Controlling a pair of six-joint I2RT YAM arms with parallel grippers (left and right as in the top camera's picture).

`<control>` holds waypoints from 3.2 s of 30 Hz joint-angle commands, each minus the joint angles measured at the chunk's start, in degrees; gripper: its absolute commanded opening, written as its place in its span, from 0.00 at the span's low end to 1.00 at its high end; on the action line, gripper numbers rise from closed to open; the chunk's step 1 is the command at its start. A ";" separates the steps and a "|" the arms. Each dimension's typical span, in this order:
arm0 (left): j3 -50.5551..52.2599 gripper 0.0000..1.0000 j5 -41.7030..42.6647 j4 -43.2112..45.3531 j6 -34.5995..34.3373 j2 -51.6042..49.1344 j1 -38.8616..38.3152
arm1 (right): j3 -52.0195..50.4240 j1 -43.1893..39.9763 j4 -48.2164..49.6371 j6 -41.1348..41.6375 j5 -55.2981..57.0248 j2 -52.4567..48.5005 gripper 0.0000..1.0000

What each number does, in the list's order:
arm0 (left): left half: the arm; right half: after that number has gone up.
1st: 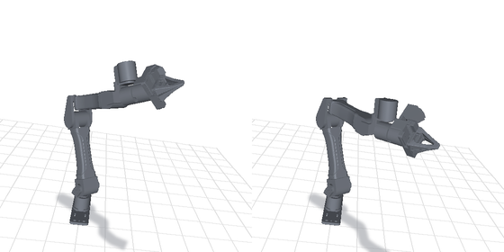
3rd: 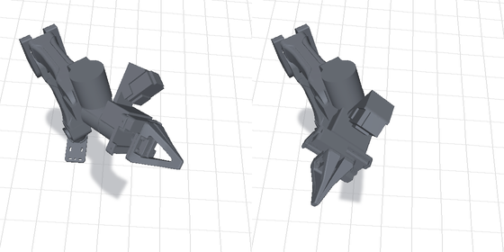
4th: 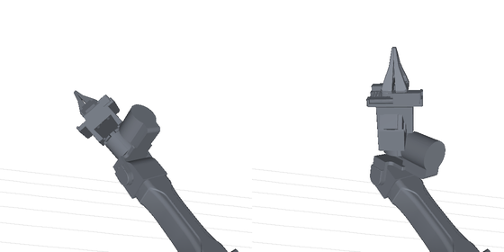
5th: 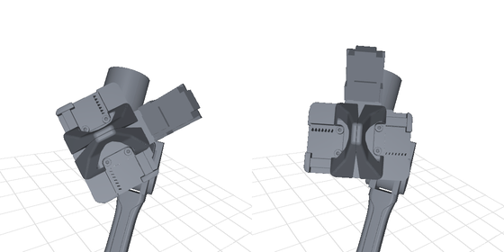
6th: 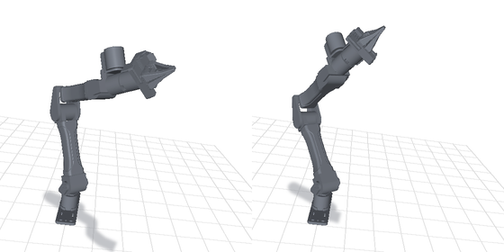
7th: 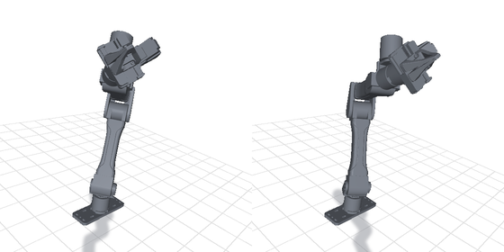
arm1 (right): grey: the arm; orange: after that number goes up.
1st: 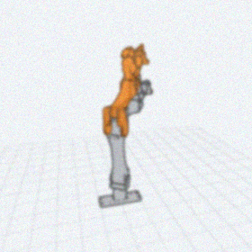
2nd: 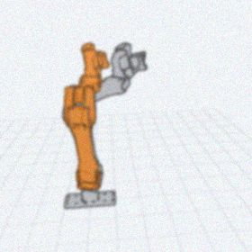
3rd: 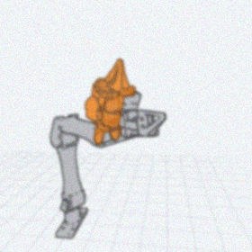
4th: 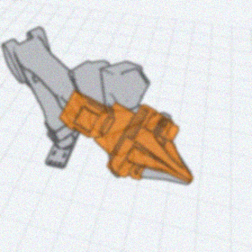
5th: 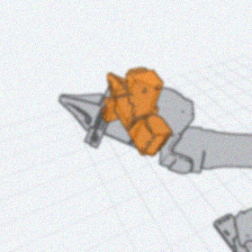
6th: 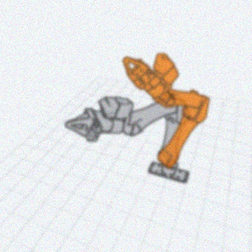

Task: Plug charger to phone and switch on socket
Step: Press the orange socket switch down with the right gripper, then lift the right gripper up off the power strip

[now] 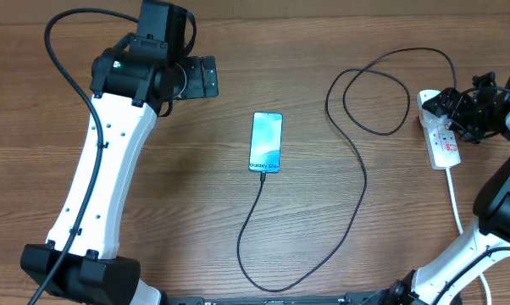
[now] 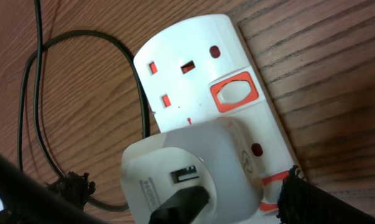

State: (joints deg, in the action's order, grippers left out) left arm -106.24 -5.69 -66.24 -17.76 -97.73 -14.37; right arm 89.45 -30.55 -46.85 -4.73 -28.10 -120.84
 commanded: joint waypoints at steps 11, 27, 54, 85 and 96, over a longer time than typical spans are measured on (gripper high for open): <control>-0.09 1.00 -0.70 0.07 1.07 -0.42 -0.02 | -0.26 2.05 -0.52 -0.22 -0.46 -2.62 1.00; -0.09 1.00 -0.70 0.07 1.07 -0.42 -0.02 | -0.26 2.64 -2.73 -0.35 -2.51 -2.62 1.00; -0.09 1.00 -0.70 0.07 1.07 -0.42 -0.02 | 0.22 2.51 -3.98 2.67 -0.31 -2.62 1.00; -0.09 1.00 -0.70 0.07 1.07 -0.42 -0.02 | 5.25 0.52 -24.74 5.18 4.94 34.36 1.00; -0.09 1.00 -0.70 0.07 1.07 -0.42 -0.02 | 5.11 0.55 -24.63 5.16 4.96 34.67 1.00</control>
State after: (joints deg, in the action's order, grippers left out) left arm -106.24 -5.69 -66.22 -17.76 -97.73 -14.37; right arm 93.76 -30.24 -71.61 0.25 -23.31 -86.32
